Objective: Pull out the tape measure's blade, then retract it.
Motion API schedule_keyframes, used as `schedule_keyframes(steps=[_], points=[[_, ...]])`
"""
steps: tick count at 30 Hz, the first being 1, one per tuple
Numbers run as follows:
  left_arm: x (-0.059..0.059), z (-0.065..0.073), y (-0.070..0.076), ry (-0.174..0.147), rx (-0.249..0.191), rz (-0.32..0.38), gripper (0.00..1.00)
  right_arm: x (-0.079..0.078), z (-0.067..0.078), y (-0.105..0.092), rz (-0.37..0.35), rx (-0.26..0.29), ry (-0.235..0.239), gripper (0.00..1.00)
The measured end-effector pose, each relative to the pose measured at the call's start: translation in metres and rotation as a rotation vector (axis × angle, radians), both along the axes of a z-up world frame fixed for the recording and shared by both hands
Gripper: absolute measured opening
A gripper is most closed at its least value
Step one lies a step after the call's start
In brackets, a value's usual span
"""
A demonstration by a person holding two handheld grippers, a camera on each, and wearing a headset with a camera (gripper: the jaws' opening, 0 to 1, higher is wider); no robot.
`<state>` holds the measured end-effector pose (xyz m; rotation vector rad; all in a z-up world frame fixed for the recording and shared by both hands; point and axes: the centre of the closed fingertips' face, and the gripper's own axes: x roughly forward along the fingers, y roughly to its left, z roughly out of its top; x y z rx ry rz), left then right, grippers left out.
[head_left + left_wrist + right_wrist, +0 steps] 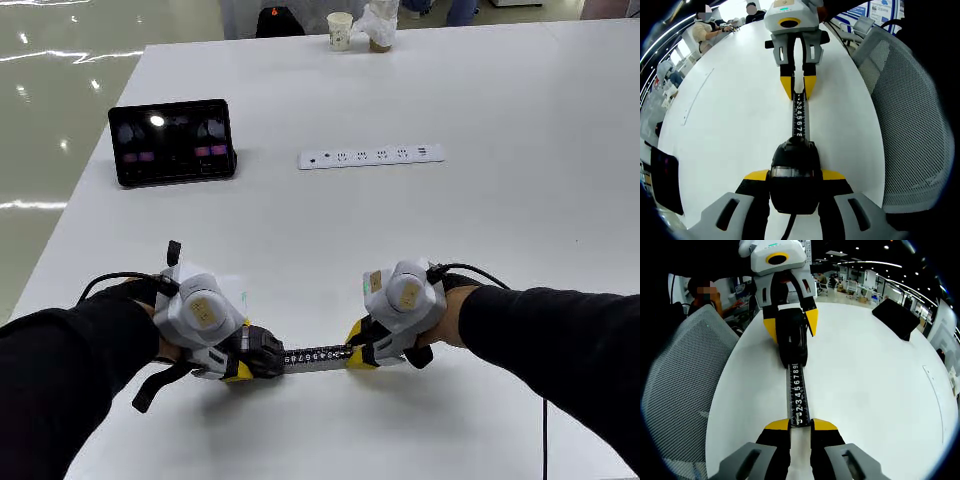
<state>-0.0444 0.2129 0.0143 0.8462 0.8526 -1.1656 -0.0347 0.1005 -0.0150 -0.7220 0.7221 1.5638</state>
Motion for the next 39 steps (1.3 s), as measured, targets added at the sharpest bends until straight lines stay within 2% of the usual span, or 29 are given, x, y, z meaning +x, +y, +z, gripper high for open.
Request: schedule_keyframes(steps=[39], points=[[-0.001, 0.000, -0.001, 0.003, 0.002, -0.007, 0.31, 0.002, 0.001, -0.026, 0.001, -0.022, -0.008, 0.11]])
